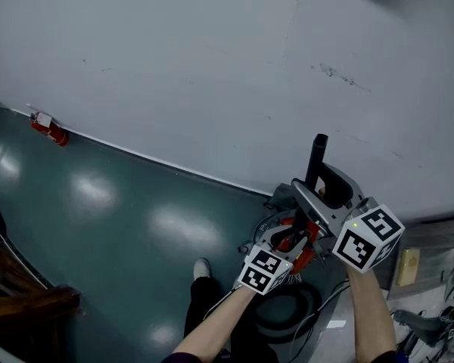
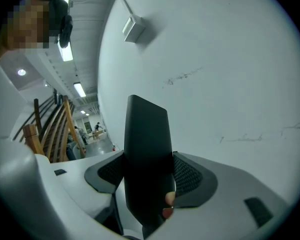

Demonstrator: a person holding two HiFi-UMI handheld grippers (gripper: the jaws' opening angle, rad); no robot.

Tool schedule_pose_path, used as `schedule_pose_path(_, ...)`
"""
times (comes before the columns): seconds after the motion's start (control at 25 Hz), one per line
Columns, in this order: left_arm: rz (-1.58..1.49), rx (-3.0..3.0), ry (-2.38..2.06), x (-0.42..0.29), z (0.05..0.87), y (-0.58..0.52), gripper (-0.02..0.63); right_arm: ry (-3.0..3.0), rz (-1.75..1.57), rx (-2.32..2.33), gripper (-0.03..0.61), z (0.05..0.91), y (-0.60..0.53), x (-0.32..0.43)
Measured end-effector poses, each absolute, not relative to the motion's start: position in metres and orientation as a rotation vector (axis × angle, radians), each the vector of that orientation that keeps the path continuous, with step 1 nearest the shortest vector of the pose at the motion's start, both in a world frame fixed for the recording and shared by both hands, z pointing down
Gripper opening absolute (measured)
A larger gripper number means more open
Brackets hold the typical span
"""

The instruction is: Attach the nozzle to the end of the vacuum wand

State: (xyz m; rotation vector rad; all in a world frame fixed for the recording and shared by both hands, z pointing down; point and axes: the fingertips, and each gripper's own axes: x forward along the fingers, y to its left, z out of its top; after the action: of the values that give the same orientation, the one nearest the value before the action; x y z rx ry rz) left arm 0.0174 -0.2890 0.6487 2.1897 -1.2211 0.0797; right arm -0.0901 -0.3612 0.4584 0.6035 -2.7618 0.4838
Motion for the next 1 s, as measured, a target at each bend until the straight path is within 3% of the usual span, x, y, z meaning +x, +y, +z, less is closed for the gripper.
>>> schedule_pose_path(0.68, 0.091, 2.185, -1.237, 0.013, 0.653, -0.291, 0.147, -2.786, 0.473, 0.518, 0.302, 0.456, -0.357, -0.096)
schedule_pose_path(1.0, 0.172, 2.122, -1.237, 0.002, 0.657, -0.276, 0.219, -2.869, 0.526, 0.621, 0.302, 0.429, -0.354, -0.061)
